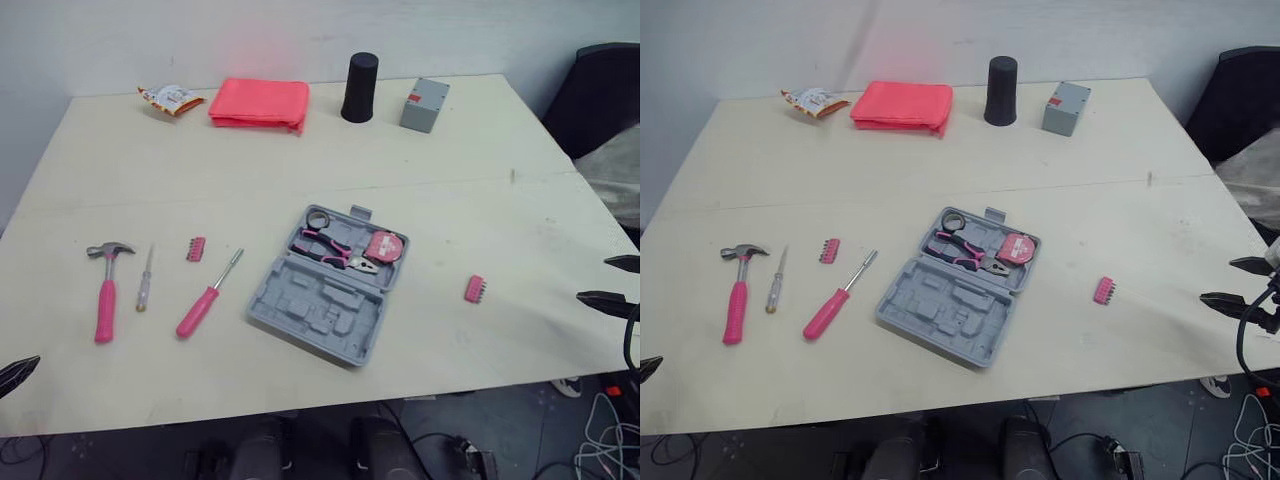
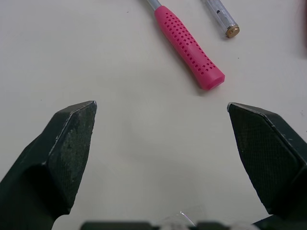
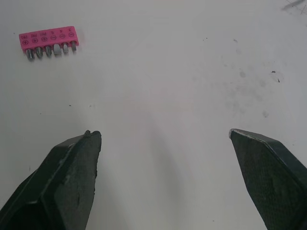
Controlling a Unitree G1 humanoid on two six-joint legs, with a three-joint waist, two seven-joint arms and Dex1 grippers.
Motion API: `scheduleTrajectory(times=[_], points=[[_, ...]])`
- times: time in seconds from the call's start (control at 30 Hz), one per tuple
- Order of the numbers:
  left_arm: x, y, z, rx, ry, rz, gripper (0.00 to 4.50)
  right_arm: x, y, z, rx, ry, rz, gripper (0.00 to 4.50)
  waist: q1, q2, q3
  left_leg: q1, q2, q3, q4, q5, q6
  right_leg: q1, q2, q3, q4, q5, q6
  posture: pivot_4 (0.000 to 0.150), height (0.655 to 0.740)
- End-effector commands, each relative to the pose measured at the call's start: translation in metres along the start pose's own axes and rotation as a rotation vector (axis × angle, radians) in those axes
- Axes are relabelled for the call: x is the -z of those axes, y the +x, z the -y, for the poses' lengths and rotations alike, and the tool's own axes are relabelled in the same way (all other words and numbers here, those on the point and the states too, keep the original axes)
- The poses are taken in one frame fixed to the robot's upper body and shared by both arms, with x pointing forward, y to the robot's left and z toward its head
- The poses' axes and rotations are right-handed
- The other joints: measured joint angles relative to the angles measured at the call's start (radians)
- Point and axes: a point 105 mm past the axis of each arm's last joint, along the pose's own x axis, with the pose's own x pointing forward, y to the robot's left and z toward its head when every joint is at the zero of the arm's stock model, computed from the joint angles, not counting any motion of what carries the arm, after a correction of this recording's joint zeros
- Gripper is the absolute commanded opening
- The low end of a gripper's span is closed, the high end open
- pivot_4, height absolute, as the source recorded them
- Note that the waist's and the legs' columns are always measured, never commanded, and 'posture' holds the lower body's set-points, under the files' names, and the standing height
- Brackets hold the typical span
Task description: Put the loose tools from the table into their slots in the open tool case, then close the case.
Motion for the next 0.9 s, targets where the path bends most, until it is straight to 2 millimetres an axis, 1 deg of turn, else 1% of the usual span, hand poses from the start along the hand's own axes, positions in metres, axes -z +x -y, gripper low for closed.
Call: scheduleTrajectory(times=[0.03,0.13,0.17,0.2,0.23,0.27,0.3,0.33,0.37,0.4,0.47,0.5,0.57,0.6,0.73,0.8,0.9], points=[[-0.006,0.002,0.001,0.005,0.027,0.017,4.42,-0.010,-0.006,0.003,0.019,-0.045,0.035,4.50,0.000,0.000,0.000,0.000,0.000,0.000,0.000,0.000,0.000,0.000,0.000,0.000,0.000,0.000,0.000,0.150,0.7355],[-0.005,0.011,0.002,0.012,0.039,0.017,4.42,-0.011,-0.006,0.003,0.032,-0.065,0.037,4.50,0.002,0.001,0.000,0.001,-0.001,-0.001,0.000,0.000,0.002,0.003,0.000,-0.002,0.000,0.000,0.000,0.150,0.7355],[-0.005,0.012,0.002,0.015,0.041,0.018,4.42,-0.011,-0.006,0.002,0.032,-0.068,0.036,4.50,-0.003,0.005,0.002,0.000,-0.004,-0.008,-0.002,0.003,0.007,0.008,-0.003,-0.010,-0.001,0.000,0.001,0.150,0.7355],[-0.005,0.013,0.002,0.017,0.042,0.019,4.42,-0.011,-0.006,0.002,0.032,-0.070,0.034,4.50,-0.010,0.006,0.003,0.001,-0.010,-0.020,-0.005,0.008,0.013,0.020,-0.009,-0.032,-0.004,0.000,0.002,0.150,0.7355],[-0.005,0.014,0.002,0.017,0.042,0.021,4.42,-0.010,-0.006,0.001,0.033,-0.065,0.031,4.50,-0.020,0.007,0.004,0.003,-0.019,-0.034,-0.013,0.016,0.015,0.028,-0.019,-0.057,-0.004,-0.001,0.004,0.150,0.7355],[-0.006,0.015,0.001,0.018,0.043,0.023,4.42,-0.010,-0.006,0.001,0.036,-0.052,0.032,4.50,-0.026,0.007,0.004,0.004,-0.032,-0.050,-0.020,0.025,0.017,0.038,-0.034,-0.085,-0.005,-0.003,0.009,0.150,0.7355],[-0.006,0.016,0.001,0.019,0.044,0.026,4.42,-0.009,-0.006,0.002,0.043,-0.038,0.032,4.50,-0.023,0.007,0.005,0.004,-0.041,-0.060,-0.023,0.029,0.020,0.041,-0.036,-0.097,-0.002,-0.006,0.014,0.150,0.7355],[-0.007,0.016,0.001,0.020,0.044,0.028,4.42,-0.009,-0.006,0.003,0.048,-0.030,0.030,4.50,-0.016,0.009,0.006,0.004,-0.044,-0.064,-0.021,0.030,0.020,0.042,-0.040,-0.100,0.000,-0.008,0.017,0.150,0.7355],[-0.007,0.017,0.000,0.021,0.045,0.030,4.42,-0.008,-0.007,0.003,0.051,-0.027,0.027,4.50,-0.006,0.009,0.007,0.003,-0.043,-0.060,-0.016,0.032,0.015,0.040,-0.040,-0.097,0.000,-0.008,0.017,0.150,0.7355],[-0.007,0.017,0.000,0.022,0.046,0.031,4.42,-0.007,-0.008,0.003,0.053,-0.026,0.025,4.50,0.015,0.010,0.007,0.003,-0.044,-0.060,-0.016,0.033,0.016,0.040,-0.040,-0.095,-0.001,-0.008,0.018,0.150,0.7355],[-0.008,0.019,0.000,0.026,0.049,0.034,4.42,-0.006,-0.008,0.002,0.055,-0.024,0.026,4.50,0.027,0.010,0.007,0.003,-0.044,-0.058,-0.015,0.032,0.015,0.039,-0.039,-0.091,-0.001,-0.007,0.018,0.150,0.7355],[-0.009,0.021,0.000,0.031,0.050,0.037,4.42,-0.006,-0.008,0.002,0.056,-0.023,0.029,4.50,0.034,0.010,0.007,0.004,-0.043,-0.058,-0.015,0.027,0.013,0.039,-0.040,-0.088,-0.001,-0.007,0.018,0.150,0.7355],[-0.010,0.023,0.000,0.040,0.054,0.042,4.42,-0.006,-0.008,0.001,0.060,-0.020,0.033,4.50,0.044,0.010,0.007,0.004,-0.042,-0.058,-0.015,0.025,0.014,0.038,-0.040,-0.082,-0.001,-0.007,0.018,0.150,0.7355],[-0.012,0.025,0.001,0.049,0.060,0.046,4.42,-0.006,-0.009,0.001,0.063,-0.019,0.036,4.50,0.048,0.010,0.007,0.003,-0.042,-0.058,-0.015,0.025,0.014,0.038,-0.044,-0.080,-0.002,-0.006,0.018,0.150,0.7355],[-0.018,0.030,0.002,0.070,0.075,0.056,4.42,-0.005,-0.010,0.000,0.074,-0.018,0.040,4.50,0.054,0.010,0.007,0.003,-0.039,-0.057,-0.015,0.024,0.011,0.036,-0.041,-0.080,-0.002,-0.006,0.017,0.150,0.7355],[-0.026,0.036,0.005,0.097,0.089,0.070,4.42,-0.007,-0.009,-0.002,0.083,-0.024,0.055,4.50,0.055,0.010,0.007,0.003,-0.039,-0.056,-0.015,0.024,0.011,0.036,-0.039,-0.080,-0.002,-0.006,0.017,0.150,0.7355],[-0.041,0.048,0.020,0.181,0.124,0.091,4.42,-0.020,-0.003,-0.012,0.068,-0.009,0.108,4.50,0.055,0.010,0.007,0.004,-0.038,-0.054,-0.015,0.024,0.011,0.035,-0.037,-0.080,-0.001,-0.006,0.017,0.150,0.7355]])
